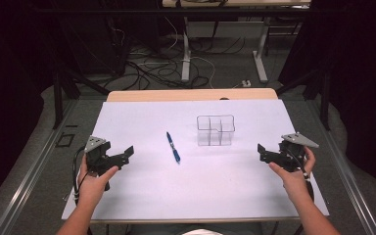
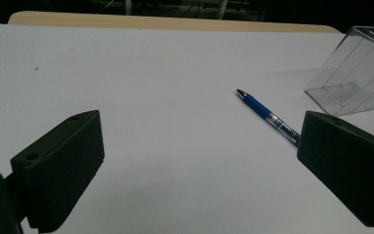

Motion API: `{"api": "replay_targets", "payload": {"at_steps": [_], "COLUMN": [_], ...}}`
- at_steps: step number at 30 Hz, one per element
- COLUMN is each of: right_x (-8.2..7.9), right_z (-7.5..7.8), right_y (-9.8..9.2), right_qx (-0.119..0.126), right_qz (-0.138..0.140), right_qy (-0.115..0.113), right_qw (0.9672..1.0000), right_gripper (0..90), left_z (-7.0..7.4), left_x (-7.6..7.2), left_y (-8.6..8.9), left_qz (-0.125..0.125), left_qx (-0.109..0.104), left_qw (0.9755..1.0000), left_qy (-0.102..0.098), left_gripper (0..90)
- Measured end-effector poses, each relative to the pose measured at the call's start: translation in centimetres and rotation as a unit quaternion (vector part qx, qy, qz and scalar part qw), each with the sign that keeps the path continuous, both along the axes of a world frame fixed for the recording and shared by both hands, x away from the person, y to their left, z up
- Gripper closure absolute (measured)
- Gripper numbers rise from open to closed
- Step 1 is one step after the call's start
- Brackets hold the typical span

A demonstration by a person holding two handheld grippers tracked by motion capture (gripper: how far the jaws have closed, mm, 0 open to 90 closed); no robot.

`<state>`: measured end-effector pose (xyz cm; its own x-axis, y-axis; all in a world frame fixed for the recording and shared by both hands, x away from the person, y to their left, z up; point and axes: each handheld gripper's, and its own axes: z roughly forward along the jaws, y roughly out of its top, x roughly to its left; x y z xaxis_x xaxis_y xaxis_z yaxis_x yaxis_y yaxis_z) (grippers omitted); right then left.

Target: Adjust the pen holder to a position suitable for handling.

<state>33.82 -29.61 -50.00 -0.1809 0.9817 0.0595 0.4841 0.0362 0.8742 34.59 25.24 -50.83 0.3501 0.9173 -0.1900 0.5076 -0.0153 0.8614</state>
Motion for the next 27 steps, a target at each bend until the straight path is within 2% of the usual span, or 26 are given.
{"api": "replay_targets", "payload": {"at_steps": [5,6,7,10,11,13,14,15,17,20,27], "right_x": [0.0,0.2,0.1,0.4,0.7,0.9,1.3,1.3,1.8,2.4,3.9], "right_z": [0.1,0.2,0.3,0.4,0.5,0.5,0.6,0.6,0.8,1.0,1.1], "right_y": [0.1,0.2,0.2,0.3,0.5,0.6,0.9,0.9,1.5,2.0,3.2], "right_qx": [-0.008,-0.006,-0.003,-0.014,-0.017,-0.019,-0.018,-0.018,-0.012,-0.025,-0.023], "right_qz": [-0.001,-0.003,-0.001,0.004,0.003,0.004,0.01,0.01,0.019,0.023,0.031], "right_qy": [0.0,-0.009,-0.003,-0.007,-0.011,-0.013,-0.008,-0.008,-0.009,-0.014,-0.018], "right_qw": [1.0,0.9999,1.0,0.9999,0.9998,0.9997,0.9997,0.9997,0.9997,0.9993,0.9991], "right_gripper": [10.5,14.9,15.1,18.4,24.2,27.0,34.8,34.8,41.1,44.7,48.1], "left_z": [0.0,0.1,0.1,0.1,0.1,0.1,0.1,0.0,0.0,0.0,-0.1], "left_x": [0.0,0.0,-0.1,-0.1,-0.1,-0.2,-0.2,-0.2,-0.3,-0.4,-0.4], "left_y": [-0.1,-0.1,-0.1,-0.2,-0.2,-0.2,-0.2,-0.2,-0.2,-0.1,0.0], "left_qz": [0.001,0.001,0.002,0.002,0.001,0.0,0.0,-0.001,-0.003,-0.002,0.0], "left_qx": [-0.003,-0.004,-0.005,-0.007,-0.005,-0.002,-0.001,0.0,0.002,0.001,0.002], "left_qw": [1.0,1.0,1.0,1.0,1.0,1.0,1.0,1.0,1.0,1.0,1.0], "left_qy": [0.001,0.002,0.002,0.0,0.001,0.0,0.001,0.001,0.003,0.003,0.007], "left_gripper": [3.3,3.8,4.0,4.1,4.1,4.2,4.5,4.5,5.3,6.1,8.7]}}
